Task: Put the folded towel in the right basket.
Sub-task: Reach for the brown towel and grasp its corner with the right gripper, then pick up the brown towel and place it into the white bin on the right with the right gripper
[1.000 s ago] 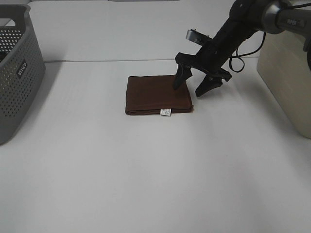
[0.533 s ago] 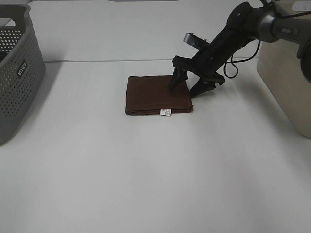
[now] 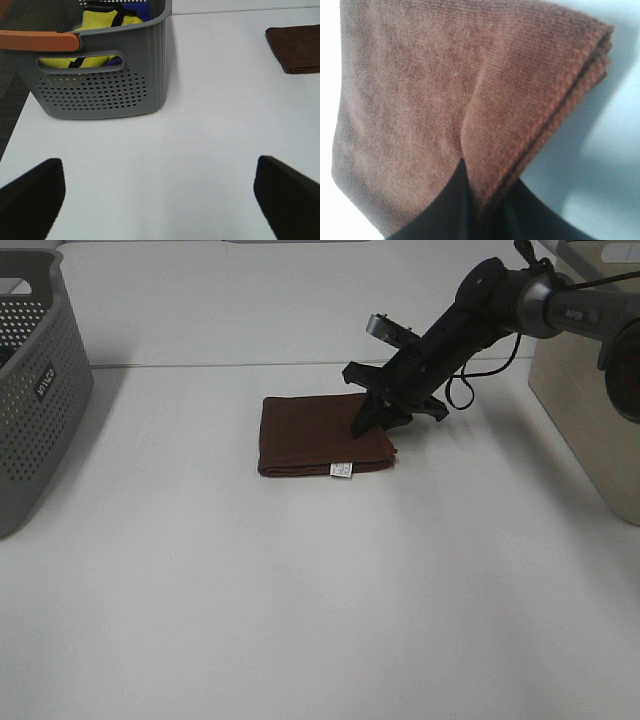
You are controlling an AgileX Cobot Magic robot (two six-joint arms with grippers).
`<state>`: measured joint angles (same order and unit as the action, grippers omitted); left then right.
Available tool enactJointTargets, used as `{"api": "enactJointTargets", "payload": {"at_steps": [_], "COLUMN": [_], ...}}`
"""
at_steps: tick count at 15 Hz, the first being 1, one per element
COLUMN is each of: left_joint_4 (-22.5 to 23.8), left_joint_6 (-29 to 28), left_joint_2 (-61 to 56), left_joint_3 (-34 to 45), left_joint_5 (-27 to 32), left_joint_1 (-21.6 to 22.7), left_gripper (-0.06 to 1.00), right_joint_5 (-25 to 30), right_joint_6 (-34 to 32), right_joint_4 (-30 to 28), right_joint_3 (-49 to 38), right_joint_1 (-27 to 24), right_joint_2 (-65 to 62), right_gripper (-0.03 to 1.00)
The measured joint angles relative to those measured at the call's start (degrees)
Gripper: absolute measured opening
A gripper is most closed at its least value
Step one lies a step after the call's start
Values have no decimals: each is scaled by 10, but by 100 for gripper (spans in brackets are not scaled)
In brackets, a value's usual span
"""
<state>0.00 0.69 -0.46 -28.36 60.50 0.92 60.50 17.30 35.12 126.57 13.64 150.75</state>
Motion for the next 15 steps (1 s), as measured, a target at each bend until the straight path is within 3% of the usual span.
{"api": "enactJointTargets", "payload": {"at_steps": [7,12,15], "left_joint_4": [0,0,0], "left_joint_6": [0,0,0], "left_joint_2": [0,0,0], "left_joint_3": [0,0,0], "left_joint_5": [0,0,0], "left_joint_1": [0,0,0], "left_gripper": [97,97,97], "right_joint_5": [4,35,73], "right_joint_6": [17,9,-28], "right_joint_4": [-8,-136,-218], "right_joint_3": [0,0,0], "right_joint_1": [0,0,-19], "right_joint_2": [-152,-274,-353], "right_gripper": [9,9,9]}}
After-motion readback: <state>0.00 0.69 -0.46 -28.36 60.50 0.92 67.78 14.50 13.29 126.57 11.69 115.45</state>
